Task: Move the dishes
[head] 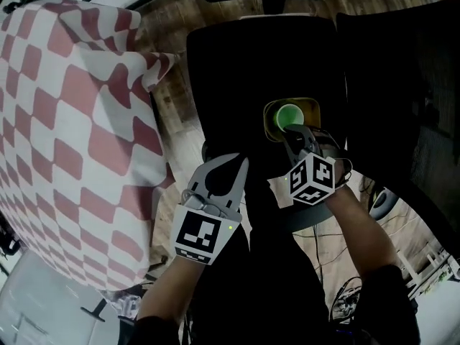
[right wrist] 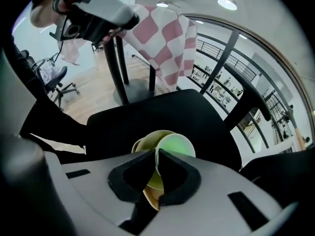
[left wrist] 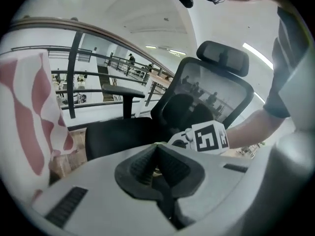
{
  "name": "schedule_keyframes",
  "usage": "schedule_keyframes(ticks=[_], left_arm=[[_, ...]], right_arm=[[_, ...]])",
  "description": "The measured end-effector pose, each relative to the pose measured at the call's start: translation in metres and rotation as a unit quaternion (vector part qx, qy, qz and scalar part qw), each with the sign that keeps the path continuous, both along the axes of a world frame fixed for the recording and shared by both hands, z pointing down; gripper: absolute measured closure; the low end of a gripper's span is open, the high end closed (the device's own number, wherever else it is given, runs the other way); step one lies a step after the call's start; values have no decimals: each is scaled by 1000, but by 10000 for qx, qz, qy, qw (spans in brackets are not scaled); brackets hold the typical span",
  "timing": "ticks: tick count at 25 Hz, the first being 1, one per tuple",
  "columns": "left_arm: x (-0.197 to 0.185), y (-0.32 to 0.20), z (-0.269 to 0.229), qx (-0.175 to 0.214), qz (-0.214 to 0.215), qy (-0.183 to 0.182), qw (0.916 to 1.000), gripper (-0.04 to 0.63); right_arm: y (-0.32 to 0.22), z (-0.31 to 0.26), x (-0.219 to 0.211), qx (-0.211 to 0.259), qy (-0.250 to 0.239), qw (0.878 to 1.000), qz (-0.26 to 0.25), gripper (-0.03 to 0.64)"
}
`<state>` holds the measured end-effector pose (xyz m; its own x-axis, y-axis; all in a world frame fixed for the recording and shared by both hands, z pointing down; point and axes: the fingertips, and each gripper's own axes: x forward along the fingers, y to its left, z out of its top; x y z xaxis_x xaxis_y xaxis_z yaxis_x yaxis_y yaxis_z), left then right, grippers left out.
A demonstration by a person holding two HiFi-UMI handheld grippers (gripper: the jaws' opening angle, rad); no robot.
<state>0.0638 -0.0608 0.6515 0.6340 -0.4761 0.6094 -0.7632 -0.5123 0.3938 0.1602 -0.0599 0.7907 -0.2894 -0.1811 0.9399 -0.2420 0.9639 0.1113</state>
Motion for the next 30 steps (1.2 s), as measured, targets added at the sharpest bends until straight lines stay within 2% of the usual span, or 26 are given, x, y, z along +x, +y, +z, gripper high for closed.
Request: schedule_keyframes(ticks=[3, 10, 13, 17, 23, 27, 30], left_arm=[[-6, -15, -42, 310, -113, 12, 9995, 592], [-10, 16, -151, 508, -169, -28, 9986, 592], [-21, 31, -195, 671, -379, -156, 9969, 592], [-43, 55, -247, 824, -855, -173, 9928, 592], [-114, 73, -288, 1162, -1754, -341, 9770, 592], [-169, 92, -303, 1341, -2216, -460, 9648, 592], [-219, 115, -306, 1334, -2468, -547, 9583, 592]], right_arm=[[-5, -35, -3, 79, -36, 10000, 25, 586], [27, -161, -9, 265, -198, 9995, -14, 586], [35, -219, -25, 477, -481, 9974, -238, 586], [60, -286, -50, 715, -795, 9910, -811, 586], [79, -351, -121, 1022, -1251, 9728, -1660, 586], [91, -367, -190, 1033, -1424, 9589, -2228, 586], [101, -368, -253, 1038, -1417, 9486, -2634, 586]])
